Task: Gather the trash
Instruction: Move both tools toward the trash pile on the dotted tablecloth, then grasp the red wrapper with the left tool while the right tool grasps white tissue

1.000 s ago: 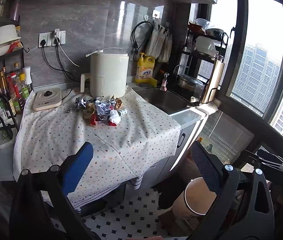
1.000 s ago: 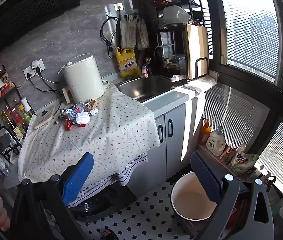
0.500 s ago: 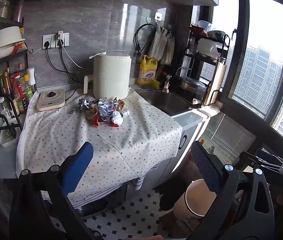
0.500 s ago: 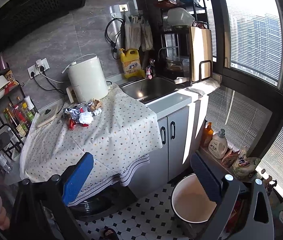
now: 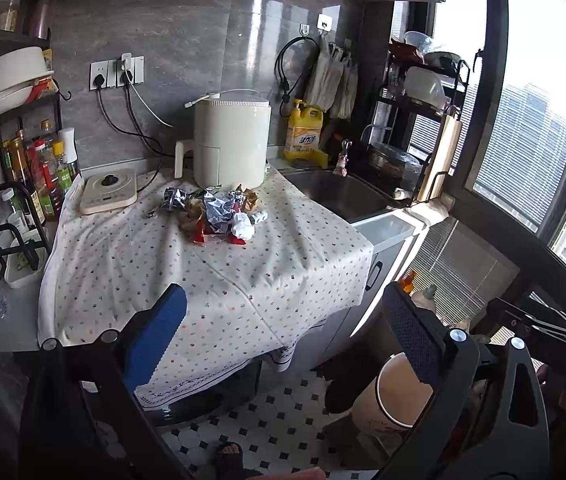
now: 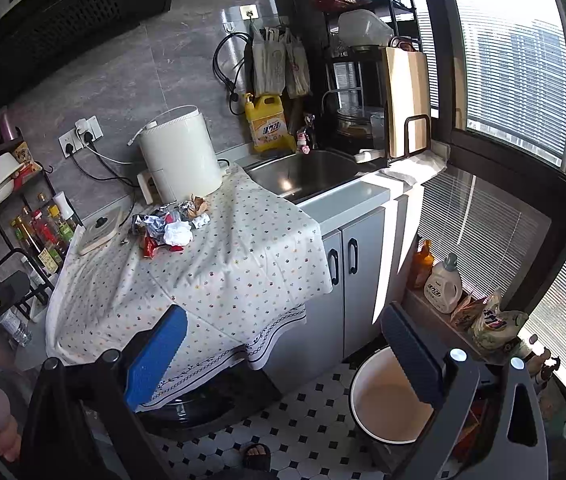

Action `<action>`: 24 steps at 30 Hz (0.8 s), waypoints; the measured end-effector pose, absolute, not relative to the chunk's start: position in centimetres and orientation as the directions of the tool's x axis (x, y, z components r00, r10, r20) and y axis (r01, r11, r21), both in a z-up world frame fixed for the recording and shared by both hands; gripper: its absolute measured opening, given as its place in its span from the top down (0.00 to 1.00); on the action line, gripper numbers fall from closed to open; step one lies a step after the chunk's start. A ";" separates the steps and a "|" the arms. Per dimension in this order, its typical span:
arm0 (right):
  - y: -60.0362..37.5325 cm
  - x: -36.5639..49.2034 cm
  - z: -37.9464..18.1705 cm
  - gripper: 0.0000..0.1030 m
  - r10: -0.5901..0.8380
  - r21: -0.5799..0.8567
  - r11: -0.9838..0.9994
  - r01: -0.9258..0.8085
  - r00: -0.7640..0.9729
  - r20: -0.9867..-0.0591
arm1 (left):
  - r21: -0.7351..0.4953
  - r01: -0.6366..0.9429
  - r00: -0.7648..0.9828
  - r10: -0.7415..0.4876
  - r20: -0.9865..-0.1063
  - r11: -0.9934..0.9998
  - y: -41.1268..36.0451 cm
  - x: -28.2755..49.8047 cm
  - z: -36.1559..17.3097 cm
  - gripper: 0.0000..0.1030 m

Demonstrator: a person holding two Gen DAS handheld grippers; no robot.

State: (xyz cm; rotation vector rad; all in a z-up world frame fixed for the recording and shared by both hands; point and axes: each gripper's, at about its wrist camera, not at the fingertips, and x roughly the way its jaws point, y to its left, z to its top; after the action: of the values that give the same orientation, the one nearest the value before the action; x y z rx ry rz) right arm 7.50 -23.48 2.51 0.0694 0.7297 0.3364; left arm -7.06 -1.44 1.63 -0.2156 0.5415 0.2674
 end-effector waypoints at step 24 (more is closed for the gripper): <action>-16.6 18.9 0.5 0.07 0.280 0.169 0.959 -0.227 0.676 -0.682 | -0.191 -0.263 0.783 0.094 -0.615 0.946 9.2 6.8 -4.3 0.06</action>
State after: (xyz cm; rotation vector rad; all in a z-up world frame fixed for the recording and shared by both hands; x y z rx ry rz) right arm 18.89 -16.62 0.45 0.0719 0.7777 0.2850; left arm 6.81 9.15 -4.28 -0.2747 0.6444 0.1954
